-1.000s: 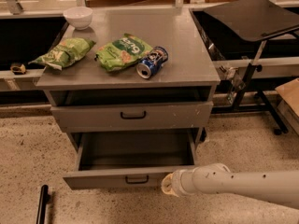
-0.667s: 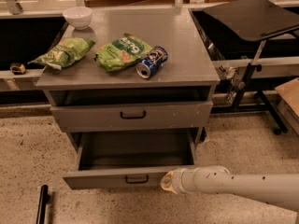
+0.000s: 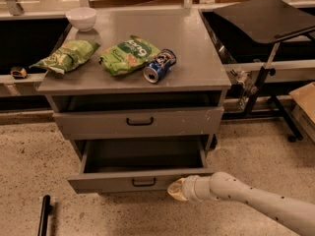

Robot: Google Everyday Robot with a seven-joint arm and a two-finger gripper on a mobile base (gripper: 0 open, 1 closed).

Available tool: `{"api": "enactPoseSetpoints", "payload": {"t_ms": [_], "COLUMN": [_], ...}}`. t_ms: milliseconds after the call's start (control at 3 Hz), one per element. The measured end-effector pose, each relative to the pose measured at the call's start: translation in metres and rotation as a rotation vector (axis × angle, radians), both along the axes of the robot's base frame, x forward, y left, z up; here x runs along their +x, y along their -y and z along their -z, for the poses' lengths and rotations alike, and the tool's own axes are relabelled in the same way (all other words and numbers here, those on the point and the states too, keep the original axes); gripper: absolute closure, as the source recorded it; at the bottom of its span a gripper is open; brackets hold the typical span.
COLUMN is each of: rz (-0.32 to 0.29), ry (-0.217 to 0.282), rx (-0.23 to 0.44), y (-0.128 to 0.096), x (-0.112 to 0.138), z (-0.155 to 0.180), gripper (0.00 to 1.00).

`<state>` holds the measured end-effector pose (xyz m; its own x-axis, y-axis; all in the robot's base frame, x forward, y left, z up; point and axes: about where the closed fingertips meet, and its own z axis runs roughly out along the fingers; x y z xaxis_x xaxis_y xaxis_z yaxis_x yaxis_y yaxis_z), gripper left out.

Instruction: Close middle drawer

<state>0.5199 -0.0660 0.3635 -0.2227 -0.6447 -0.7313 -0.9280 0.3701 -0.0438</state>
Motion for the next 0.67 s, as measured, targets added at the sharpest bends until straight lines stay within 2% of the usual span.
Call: {"api": "enactPoseSetpoints", "payload": {"t_ms": [333,667], "rz": [-0.004,-0.005], "ry": [-0.022,-0.02], "rx": [0.009,0.008], "y": [-0.0007,-0.0009], "x": [-0.0015,-0.0015], "z": [0.0038,0.0036], "gripper": [0.38,0.15]}}
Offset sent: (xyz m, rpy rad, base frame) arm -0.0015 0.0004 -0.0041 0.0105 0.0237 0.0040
